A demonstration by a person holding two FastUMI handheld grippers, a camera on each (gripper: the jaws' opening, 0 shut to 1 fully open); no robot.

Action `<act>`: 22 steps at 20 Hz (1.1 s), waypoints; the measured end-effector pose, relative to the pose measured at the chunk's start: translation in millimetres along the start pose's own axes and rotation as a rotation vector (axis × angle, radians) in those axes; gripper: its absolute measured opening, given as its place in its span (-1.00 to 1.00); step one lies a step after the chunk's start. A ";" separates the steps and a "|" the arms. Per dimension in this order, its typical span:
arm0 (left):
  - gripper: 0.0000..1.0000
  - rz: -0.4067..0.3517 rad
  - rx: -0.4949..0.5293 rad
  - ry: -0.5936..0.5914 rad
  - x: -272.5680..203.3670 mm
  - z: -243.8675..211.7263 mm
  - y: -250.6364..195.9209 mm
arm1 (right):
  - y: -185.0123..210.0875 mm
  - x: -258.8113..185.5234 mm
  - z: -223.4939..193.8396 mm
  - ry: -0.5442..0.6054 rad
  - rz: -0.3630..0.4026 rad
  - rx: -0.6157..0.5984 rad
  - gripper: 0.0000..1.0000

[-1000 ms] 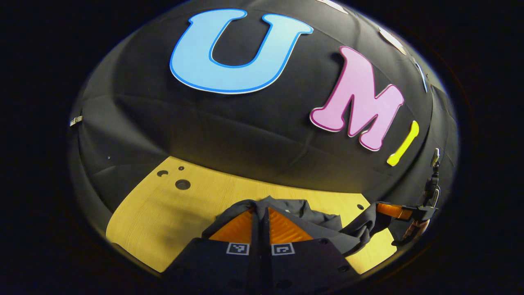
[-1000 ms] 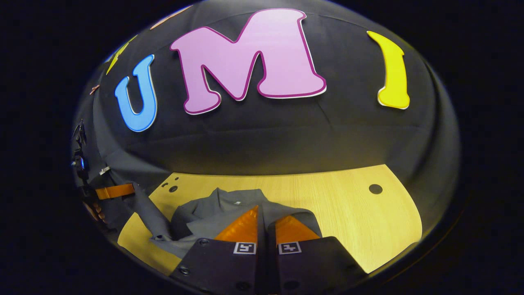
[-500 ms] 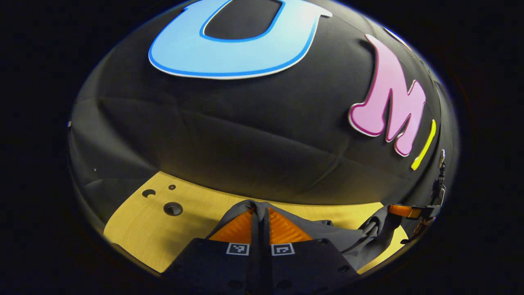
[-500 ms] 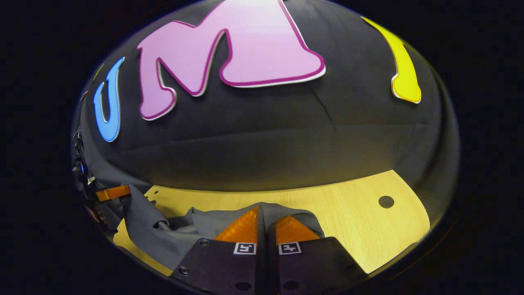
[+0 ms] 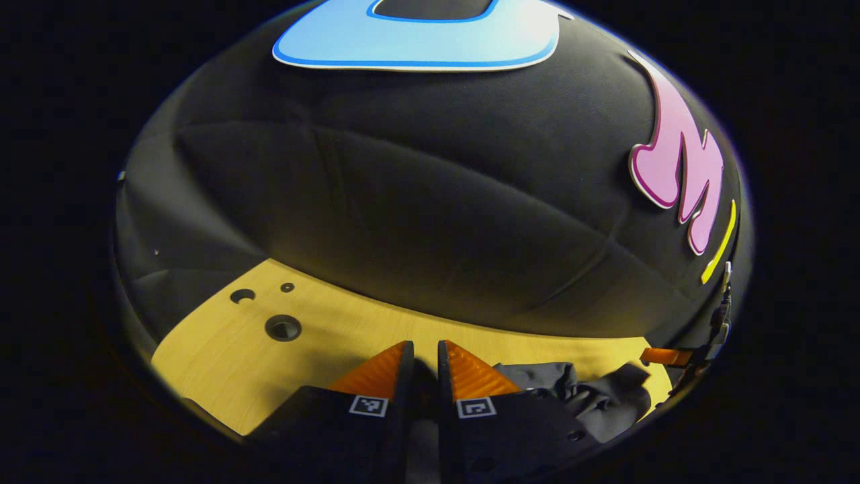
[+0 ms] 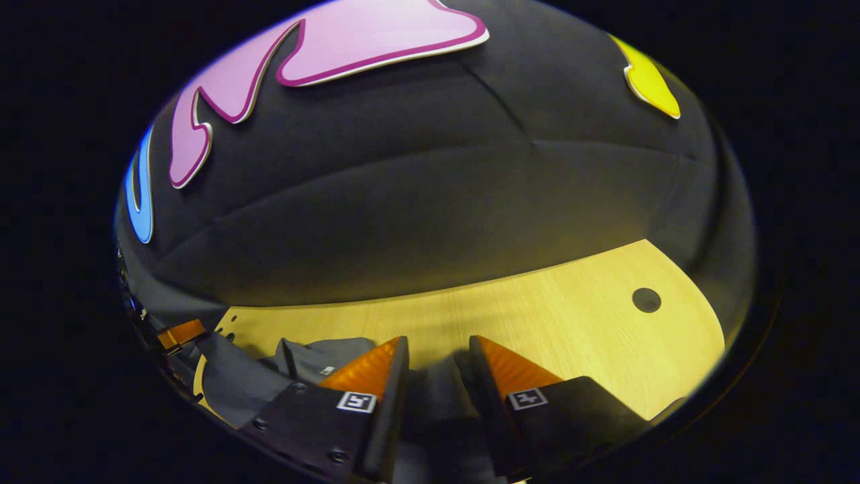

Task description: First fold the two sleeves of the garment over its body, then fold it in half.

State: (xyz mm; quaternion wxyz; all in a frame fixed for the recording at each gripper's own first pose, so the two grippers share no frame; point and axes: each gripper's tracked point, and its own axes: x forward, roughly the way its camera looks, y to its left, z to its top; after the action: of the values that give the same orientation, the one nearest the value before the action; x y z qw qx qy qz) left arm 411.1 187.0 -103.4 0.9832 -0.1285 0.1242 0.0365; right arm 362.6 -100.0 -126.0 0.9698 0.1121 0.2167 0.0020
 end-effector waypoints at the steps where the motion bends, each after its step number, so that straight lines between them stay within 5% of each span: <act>1: -0.61 0.004 -0.010 0.002 -6.4 1.9 -0.6 | 0.5 -5.2 5.1 -0.009 0.002 0.008 0.28; 3: 0.06 0.009 -0.025 0.002 -20.7 6.4 -0.8 | 2.0 -17.3 11.3 -0.014 0.007 0.018 0.58; 4: 0.39 0.012 -0.026 0.000 -29.6 10.1 -0.9 | 1.5 -25.6 14.4 -0.021 0.008 0.016 0.34; 5: 0.36 0.022 -0.020 -0.010 -41.4 14.6 -1.3 | 3.8 -35.6 17.2 -0.029 0.011 0.009 0.65; 6: 0.72 0.037 -0.007 -0.022 -54.5 18.4 -0.3 | 4.0 -46.5 19.2 -0.036 0.006 -0.004 0.55; 7: 0.81 0.060 0.011 -0.037 -69.7 22.4 1.5 | 5.6 -59.3 23.5 -0.058 0.003 -0.015 0.95; 8: 0.90 0.076 0.033 -0.050 -85.8 24.3 1.9 | 7.8 -71.8 26.4 -0.083 -0.001 -0.030 0.94; 12: 0.92 0.092 0.131 -0.149 -158.5 42.3 -15.5 | 20.9 -135.5 31.1 -0.157 -0.003 -0.111 0.97; 17: 0.92 0.014 0.089 -0.192 -240.6 51.8 -49.0 | 29.8 -222.5 18.2 -0.192 -0.003 -0.205 0.97; 22: 0.92 0.037 0.106 -0.307 -316.1 67.7 -54.4 | 24.5 -291.5 -12.5 -0.178 -0.031 -0.204 0.98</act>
State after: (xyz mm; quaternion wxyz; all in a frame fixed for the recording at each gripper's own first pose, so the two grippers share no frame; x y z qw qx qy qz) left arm 127.1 139.7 53.4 0.9952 -0.0671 -0.0236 0.0672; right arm 94.3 -88.6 -9.3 0.9914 0.0094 0.1302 -0.0008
